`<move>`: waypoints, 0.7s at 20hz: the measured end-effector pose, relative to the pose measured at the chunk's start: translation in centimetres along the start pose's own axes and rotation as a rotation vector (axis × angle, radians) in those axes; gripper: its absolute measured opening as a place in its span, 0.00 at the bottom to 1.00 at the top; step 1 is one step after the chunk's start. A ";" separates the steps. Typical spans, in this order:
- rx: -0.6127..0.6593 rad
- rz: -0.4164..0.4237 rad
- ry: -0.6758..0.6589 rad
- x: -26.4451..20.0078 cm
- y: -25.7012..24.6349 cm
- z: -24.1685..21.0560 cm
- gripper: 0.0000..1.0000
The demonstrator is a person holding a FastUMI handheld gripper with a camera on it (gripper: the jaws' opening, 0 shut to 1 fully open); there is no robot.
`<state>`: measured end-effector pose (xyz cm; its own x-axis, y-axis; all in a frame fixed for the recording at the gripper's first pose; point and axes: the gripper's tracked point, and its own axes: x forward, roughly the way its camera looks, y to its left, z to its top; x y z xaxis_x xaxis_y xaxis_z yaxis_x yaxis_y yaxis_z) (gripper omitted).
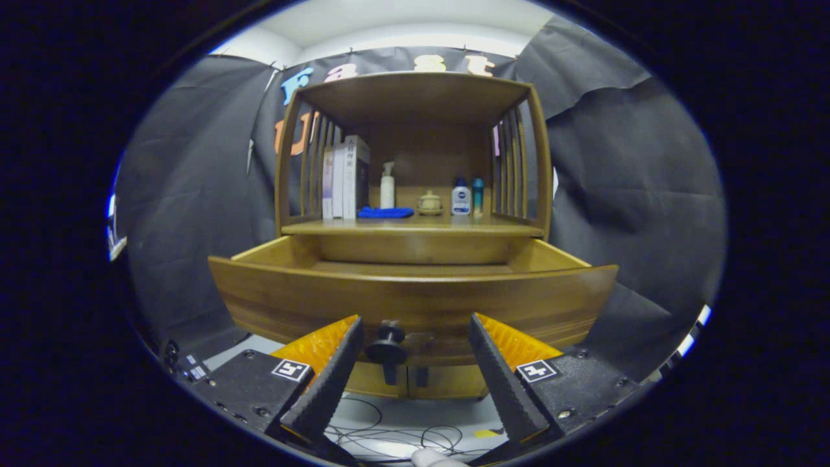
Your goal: Pull open the drawer, take out the items inside it, and place them on the countertop above the cabinet.
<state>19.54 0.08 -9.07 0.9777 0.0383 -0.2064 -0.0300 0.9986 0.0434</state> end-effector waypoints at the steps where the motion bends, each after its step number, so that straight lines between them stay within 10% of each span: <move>1: 0.015 0.006 -0.011 -0.4 -0.3 1.4 1.00; 14: 0.034 -0.028 -0.129 6.2 -1.5 21.3 0.99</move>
<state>30.10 -1.94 10.44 0.9967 0.0033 -0.0811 0.0027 0.9973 0.0731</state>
